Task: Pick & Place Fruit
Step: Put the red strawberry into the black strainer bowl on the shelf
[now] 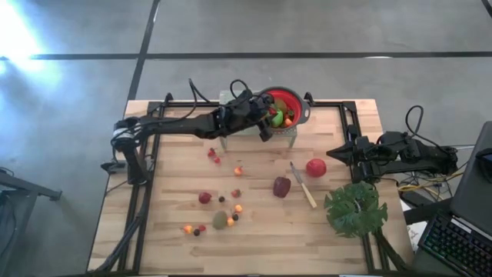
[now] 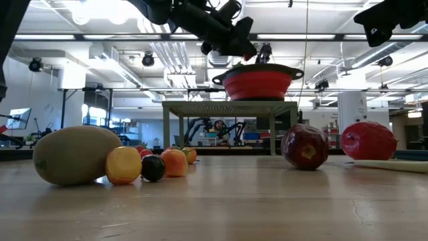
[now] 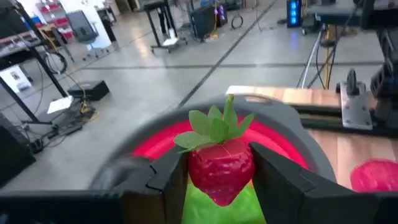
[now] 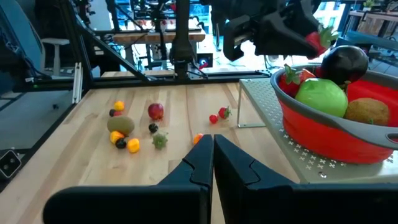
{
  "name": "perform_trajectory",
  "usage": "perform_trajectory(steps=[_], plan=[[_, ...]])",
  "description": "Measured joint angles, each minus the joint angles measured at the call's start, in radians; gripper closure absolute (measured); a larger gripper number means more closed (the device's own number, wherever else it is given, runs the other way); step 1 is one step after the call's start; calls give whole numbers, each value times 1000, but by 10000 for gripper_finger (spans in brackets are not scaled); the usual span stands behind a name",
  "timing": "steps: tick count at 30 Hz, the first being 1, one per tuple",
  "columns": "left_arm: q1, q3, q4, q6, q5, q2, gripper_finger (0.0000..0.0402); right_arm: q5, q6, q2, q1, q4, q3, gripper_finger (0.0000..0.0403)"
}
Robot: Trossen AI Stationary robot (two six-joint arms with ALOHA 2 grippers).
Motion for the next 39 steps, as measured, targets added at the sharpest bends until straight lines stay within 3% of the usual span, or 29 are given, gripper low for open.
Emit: perform_trajectory(steps=[11, 23, 39], plan=[[1, -4, 7, -2, 0, 0, 221, 0, 0, 0, 0, 0, 0, 394], [5, -4, -4, 1, 0, 0, 146, 0, 0, 0, 0, 0, 0, 394], [-15, 144, -100, -33, -1, 0, 144, 0, 0, 0, 0, 0, 0, 394]])
